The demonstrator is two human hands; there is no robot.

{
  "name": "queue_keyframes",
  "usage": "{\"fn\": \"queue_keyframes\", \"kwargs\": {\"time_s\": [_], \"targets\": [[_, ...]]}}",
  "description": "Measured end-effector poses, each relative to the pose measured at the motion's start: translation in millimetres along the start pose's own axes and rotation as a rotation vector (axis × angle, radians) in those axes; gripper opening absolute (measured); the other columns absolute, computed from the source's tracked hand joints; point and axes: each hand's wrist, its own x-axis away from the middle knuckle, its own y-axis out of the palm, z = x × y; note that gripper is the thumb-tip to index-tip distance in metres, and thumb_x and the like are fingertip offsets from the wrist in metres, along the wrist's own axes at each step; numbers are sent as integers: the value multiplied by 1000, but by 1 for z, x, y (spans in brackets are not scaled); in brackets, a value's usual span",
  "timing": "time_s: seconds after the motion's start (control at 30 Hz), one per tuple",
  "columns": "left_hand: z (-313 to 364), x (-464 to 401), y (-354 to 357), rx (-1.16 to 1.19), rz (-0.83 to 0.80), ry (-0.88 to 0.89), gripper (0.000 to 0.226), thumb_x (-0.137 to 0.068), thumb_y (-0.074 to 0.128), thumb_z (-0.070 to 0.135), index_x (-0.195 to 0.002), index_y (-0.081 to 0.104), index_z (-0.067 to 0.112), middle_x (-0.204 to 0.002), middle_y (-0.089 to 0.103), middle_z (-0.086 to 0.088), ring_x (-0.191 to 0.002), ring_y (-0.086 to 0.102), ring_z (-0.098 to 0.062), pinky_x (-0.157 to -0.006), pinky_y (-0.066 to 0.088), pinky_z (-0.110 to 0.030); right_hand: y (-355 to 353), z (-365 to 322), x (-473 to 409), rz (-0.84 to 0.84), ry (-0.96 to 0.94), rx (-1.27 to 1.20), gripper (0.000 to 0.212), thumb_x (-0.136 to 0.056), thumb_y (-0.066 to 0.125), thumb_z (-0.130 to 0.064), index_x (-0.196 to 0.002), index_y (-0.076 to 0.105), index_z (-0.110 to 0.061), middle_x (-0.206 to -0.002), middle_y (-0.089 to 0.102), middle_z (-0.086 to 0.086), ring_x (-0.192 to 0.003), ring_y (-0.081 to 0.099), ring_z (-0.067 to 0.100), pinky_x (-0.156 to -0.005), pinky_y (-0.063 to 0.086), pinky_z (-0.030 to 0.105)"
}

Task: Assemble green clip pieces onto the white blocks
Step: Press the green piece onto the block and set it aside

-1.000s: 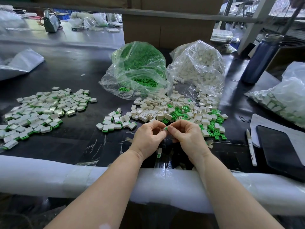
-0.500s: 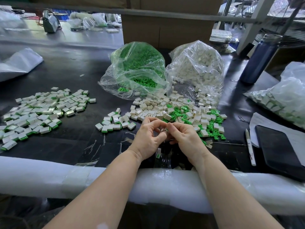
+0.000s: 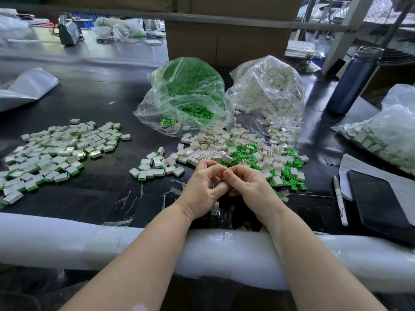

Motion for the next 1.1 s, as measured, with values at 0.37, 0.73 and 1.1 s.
{"fn": "queue_keyframes", "kwargs": {"time_s": [0.37, 0.73, 1.1], "targets": [[-4, -1, 0, -37, -31, 19, 27, -85, 61, 7, -81, 57, 34, -103, 40, 10, -83, 49, -8, -83, 46, -19, 0, -2, 3, 36, -37, -32, 11, -87, 61, -10, -83, 71, -7, -66, 62, 8, -59, 52, 12, -55, 44, 17], [-5, -1, 1, -86, -43, 46, 31, -83, 60, 6, -80, 55, 36, -101, 40, 12, -81, 48, -3, -80, 44, -15, 0, -1, 4, 74, -38, -44, 13, -85, 64, -7, -76, 73, -7, -53, 59, 0, -46, 48, 3, -47, 40, 13], [-5, -1, 1, -96, -63, 37, 29, -84, 60, 10, -80, 55, 38, -102, 40, 13, -85, 50, -8, -84, 46, -19, 0, -2, 4, 72, -41, -80, 15, -85, 63, -6, -73, 72, -7, -49, 61, -3, -44, 52, 2, -45, 41, 12]]}}
